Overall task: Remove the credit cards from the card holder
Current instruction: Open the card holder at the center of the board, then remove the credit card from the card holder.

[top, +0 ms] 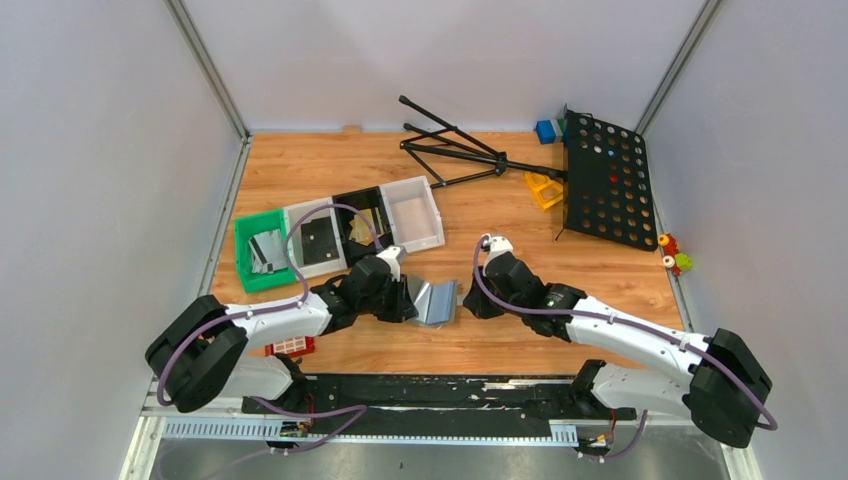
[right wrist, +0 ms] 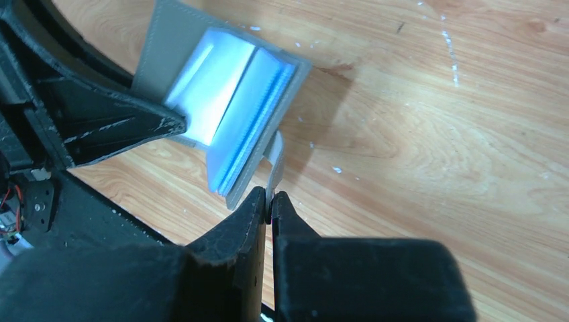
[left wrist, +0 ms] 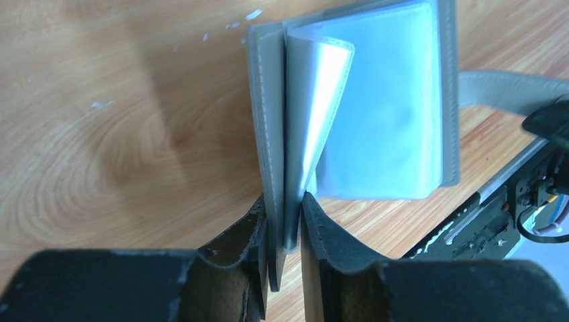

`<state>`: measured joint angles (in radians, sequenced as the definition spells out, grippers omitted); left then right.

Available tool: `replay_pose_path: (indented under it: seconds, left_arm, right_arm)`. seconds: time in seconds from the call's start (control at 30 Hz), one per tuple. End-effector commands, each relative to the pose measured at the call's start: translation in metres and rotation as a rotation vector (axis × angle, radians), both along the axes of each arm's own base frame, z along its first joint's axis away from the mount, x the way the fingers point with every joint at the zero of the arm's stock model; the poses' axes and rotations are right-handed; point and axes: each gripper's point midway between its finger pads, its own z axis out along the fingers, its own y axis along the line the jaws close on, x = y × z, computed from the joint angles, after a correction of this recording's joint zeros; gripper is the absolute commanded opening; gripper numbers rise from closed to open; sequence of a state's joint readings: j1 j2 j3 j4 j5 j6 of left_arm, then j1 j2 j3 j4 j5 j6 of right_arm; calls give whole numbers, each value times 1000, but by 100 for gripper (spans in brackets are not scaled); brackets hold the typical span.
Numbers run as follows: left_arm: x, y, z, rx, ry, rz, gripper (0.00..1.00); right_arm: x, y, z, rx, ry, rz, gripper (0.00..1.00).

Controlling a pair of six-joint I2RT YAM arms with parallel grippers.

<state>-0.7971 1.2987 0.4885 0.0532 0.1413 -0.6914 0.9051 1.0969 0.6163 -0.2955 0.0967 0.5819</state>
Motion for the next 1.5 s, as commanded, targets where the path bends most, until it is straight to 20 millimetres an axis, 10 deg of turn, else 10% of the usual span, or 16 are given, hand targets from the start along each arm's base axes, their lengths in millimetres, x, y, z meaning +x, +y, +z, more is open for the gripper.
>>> replay_pose_path:
  seconds: [0.0, 0.2, 0.8, 1.07, 1.47]
  left_arm:
    - [4, 8, 2, -50, -12, 55, 26]
    - [0, 15, -7, -49, 6, 64, 22]
    - [-5, 20, -21, -69, 13, 88, 21]
    - [-6, 16, -22, -84, 22, 72, 21]
    - [-7, 11, -21, -96, 30, 55, 21]
  right_arm:
    - [12, -8, -1, -4, 11, -52, 5]
    - [15, -10, -12, 68, 106, -48, 11]
    - [3, -19, -40, 219, 189, -85, 93]
    - [4, -3, -32, 357, 208, -31, 86]
    - [12, 27, -34, 431, 289, 38, 45]
